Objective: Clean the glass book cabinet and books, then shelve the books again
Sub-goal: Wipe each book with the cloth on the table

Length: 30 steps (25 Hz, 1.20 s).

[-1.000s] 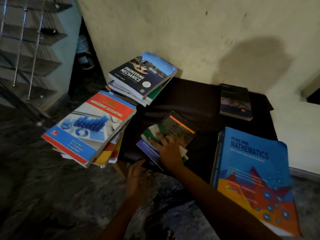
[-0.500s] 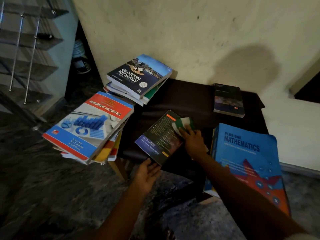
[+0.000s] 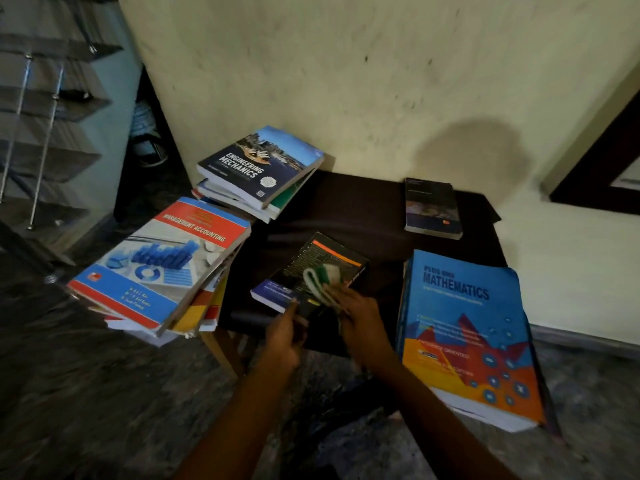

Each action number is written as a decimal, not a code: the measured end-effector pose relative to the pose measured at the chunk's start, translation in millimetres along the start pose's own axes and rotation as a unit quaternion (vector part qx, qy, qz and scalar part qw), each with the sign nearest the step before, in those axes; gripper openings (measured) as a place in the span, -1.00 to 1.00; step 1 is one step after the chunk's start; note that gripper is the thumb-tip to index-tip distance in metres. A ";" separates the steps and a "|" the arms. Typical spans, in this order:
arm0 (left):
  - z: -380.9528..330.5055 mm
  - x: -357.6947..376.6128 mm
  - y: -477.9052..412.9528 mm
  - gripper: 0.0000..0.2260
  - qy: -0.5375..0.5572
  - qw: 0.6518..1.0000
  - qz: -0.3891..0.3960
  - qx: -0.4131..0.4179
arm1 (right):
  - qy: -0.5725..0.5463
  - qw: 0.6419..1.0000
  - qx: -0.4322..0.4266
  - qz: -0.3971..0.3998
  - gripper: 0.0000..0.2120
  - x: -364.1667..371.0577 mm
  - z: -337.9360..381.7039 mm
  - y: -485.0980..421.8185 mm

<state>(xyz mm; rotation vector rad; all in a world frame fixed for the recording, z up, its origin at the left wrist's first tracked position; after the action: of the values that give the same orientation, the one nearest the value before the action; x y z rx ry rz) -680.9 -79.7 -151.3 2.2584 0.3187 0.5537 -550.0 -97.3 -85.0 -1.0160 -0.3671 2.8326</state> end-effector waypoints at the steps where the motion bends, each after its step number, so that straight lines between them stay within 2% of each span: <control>1: -8.6 5.0 0.3 -0.85 -0.006 1.000 0.000 0.023 | -0.006 1.000 -0.016 -0.018 -0.48 -13.0 3.2 -8.1; 3: -27.7 15.0 12.0 -0.88 0.006 0.997 0.012 0.076 | 0.005 0.998 -0.054 -0.039 -0.53 -35.8 12.8 -20.8; 6: -62.1 13.4 51.3 -0.91 -0.057 0.985 0.024 0.164 | -0.013 0.994 -0.098 -0.045 -0.57 -61.2 35.2 -34.6; 10: -123.7 -7.7 112.9 -0.89 -0.113 0.936 0.038 0.331 | -0.092 0.988 -0.124 -0.026 -0.51 -53.5 62.3 -46.9; 12: -163.0 -30.8 124.6 -0.87 -0.176 0.875 -0.013 0.450 | -0.122 0.983 -0.133 -0.014 -0.48 -33.7 77.1 -54.6; 14: -200.5 -56.8 124.5 -0.91 -0.271 0.773 -0.105 0.563 | -0.149 0.977 -0.149 -0.010 -0.50 -14.8 92.2 -62.9; 15: -213.8 -70.0 118.4 -0.86 -0.318 0.721 -0.152 0.597 | -0.158 0.975 -0.157 -0.009 -0.51 -6.3 97.9 -67.0; 17: -227.7 -93.8 102.2 -0.78 -0.378 0.651 -0.197 0.628 | -0.160 0.973 -0.167 -0.001 -0.52 10.3 104.5 -73.8; 20: -215.3 -127.3 63.5 -0.61 -0.458 0.589 -0.136 0.652 | -0.157 0.975 -0.158 0.011 -0.48 26.5 101.9 -77.3; 22: -198.5 -153.7 28.8 -0.60 -0.561 0.543 -0.112 0.615 | -0.151 0.976 -0.155 0.017 -0.46 33.7 97.4 -77.1; 24: -192.9 -169.7 10.2 -0.57 -0.638 0.514 -0.140 0.556 | -0.146 0.978 -0.147 0.028 -0.47 39.4 92.8 -76.1; 26: -192.3 -164.6 14.5 -0.51 -0.668 0.469 -0.135 0.561 | -0.143 0.980 -0.133 0.031 -0.50 39.3 86.7 -76.0; 27: -190.9 -156.0 23.7 -0.51 -0.657 0.458 -0.114 0.588 | -0.140 0.981 -0.132 0.027 -0.52 35.8 84.3 -76.4; 30: -181.8 -119.6 52.7 -0.55 -0.586 0.477 -0.074 0.650 | -0.131 0.983 -0.132 0.013 -0.50 11.7 76.7 -79.4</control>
<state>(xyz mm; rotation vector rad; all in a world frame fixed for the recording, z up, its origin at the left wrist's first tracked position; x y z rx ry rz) -870.4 -46.7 -36.7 3.1278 0.1574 -2.0759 -606.2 -33.0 -14.0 -0.6857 -0.7773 3.0033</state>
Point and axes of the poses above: each hand's wrist, its own y-axis away from the middle knuckle, its own x-axis out of the palm, z = x × y, the point moved 5 cm from there along -y, towards the middle knuckle, and after that the axes turned 4 degrees about -y, right-handed, at the moved point
